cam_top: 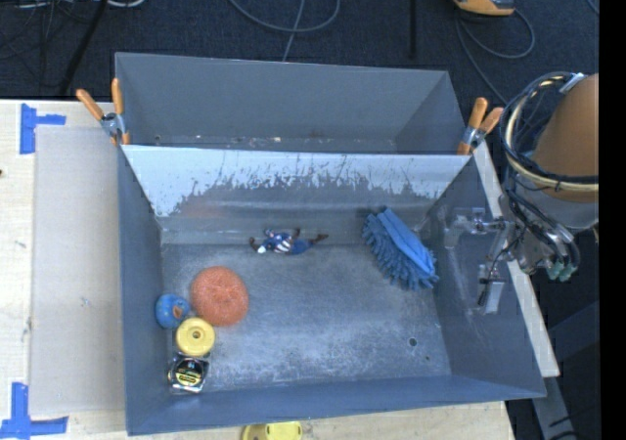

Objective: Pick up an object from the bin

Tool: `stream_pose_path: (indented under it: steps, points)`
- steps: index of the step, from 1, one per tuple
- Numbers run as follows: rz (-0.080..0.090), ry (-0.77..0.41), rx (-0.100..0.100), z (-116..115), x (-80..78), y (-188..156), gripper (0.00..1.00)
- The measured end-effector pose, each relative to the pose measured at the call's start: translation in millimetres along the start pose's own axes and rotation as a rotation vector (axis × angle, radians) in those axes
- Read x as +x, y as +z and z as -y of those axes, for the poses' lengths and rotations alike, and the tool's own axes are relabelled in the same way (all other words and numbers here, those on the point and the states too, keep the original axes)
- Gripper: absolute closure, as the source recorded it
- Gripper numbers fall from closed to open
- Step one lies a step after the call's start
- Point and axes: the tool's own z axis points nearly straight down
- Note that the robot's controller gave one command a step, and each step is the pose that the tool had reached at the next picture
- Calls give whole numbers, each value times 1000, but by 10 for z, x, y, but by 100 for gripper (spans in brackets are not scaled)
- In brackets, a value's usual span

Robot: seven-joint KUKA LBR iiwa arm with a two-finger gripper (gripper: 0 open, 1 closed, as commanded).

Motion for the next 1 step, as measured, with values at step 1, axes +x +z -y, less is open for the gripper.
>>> stream_pose_path:
  steps: [1]
  points:
    - [8,-3,2,-3,-13,-47,0]
